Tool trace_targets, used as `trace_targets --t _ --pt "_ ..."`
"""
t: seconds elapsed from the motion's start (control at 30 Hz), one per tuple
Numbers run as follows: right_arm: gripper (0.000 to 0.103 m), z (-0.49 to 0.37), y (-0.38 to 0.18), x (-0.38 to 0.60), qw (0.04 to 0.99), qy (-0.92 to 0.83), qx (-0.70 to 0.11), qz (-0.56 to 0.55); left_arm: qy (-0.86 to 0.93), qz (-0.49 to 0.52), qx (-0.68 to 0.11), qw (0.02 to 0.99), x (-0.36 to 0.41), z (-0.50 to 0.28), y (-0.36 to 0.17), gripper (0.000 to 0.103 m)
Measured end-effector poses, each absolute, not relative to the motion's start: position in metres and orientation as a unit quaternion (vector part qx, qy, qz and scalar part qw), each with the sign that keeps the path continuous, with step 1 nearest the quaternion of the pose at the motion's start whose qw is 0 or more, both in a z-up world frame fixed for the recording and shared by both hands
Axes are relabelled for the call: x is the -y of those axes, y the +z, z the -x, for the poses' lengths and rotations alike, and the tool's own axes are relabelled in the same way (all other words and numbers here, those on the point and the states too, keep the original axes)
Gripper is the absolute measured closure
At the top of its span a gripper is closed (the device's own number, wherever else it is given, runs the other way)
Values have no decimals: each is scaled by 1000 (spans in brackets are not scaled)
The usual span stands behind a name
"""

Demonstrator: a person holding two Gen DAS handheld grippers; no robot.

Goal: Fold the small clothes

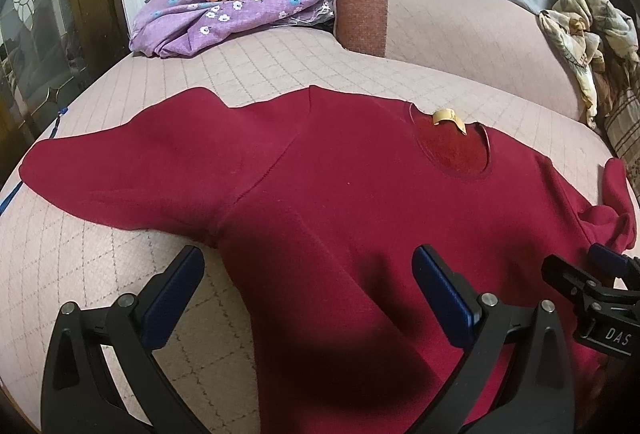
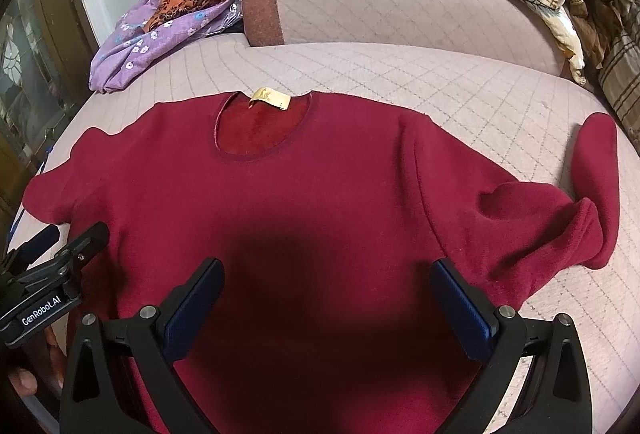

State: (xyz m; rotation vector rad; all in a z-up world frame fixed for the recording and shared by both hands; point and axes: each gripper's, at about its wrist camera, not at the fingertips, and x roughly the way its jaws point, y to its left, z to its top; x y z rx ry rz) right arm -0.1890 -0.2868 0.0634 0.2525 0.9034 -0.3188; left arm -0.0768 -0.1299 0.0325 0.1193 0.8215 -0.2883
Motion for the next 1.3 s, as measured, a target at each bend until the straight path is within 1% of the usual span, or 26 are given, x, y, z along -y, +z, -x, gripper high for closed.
trace_targets --t 0.83,1.3 --pt "0 187 57 286 877 -149 -442 -121 -138 -65 -403 903 129 75 25 0" --pt "0 184 54 287 875 -149 -445 -121 -139 -52 -407 901 122 73 28 0"
